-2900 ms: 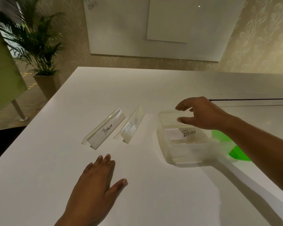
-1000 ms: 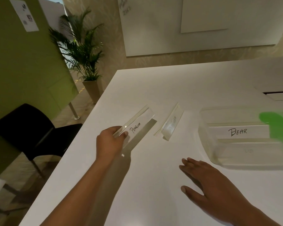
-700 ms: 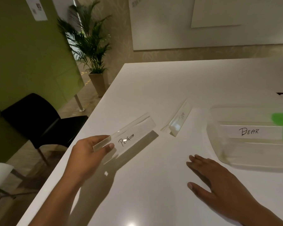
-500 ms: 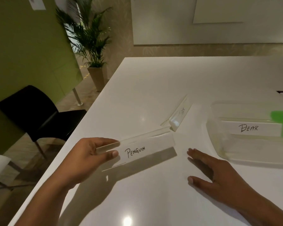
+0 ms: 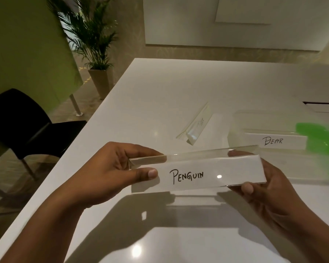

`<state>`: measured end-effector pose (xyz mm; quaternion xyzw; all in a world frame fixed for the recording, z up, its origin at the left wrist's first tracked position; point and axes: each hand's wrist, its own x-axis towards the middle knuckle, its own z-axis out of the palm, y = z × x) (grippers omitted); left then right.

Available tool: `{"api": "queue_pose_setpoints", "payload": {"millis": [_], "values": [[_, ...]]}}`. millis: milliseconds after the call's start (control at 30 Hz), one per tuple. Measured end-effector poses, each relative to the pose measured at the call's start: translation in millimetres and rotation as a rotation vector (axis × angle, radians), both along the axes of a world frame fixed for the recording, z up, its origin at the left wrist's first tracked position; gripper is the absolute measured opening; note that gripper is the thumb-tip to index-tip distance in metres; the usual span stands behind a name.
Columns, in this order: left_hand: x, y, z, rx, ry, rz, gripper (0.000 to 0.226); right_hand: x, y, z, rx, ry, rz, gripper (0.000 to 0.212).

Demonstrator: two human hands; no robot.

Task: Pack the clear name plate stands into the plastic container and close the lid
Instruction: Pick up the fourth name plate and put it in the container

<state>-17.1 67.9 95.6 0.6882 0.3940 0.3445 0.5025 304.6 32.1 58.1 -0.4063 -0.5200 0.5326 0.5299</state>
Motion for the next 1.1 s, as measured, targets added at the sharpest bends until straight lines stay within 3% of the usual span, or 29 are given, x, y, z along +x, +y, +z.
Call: {"api": "queue_pose_setpoints", "payload": {"millis": [133, 233, 300, 367, 433, 500, 600, 667, 1100], "values": [[14, 2, 2, 0.073, -0.043, 0.050, 0.041, 0, -3, 8, 0.030, 0.169, 0.009, 0.070], [39, 1, -8, 0.148, -0.421, 0.273, 0.069, 0, -5, 16, 0.072, 0.281, 0.035, 0.059], [60, -7, -20, -0.039, -0.721, 0.334, 0.097, -1, -5, 19, 0.071, 0.350, 0.039, 0.058], [81, -20, -30, -0.290, -0.856, 0.228, 0.107, -1, -5, 20, 0.054, 0.388, 0.027, 0.060], [97, -29, -35, -0.397, -0.895, 0.172, 0.105, -1, -5, 19, 0.040, 0.391, 0.010, 0.061], [105, -31, -34, -0.368, -0.965, 0.229, 0.097, -1, -5, 18, 0.038, 0.385, 0.011, 0.061], [108, -28, -25, -0.262, -1.060, 0.181, 0.061, -1, -6, 18, 0.034, 0.376, 0.011, 0.061], [108, -27, -23, -0.228, -1.066, 0.139, 0.049, -1, -6, 17, 0.033, 0.369, 0.000, 0.062], [109, -28, -25, -0.245, -1.097, 0.190, 0.056, 2, -7, 11, -0.010, 0.314, -0.070, 0.067]]}}
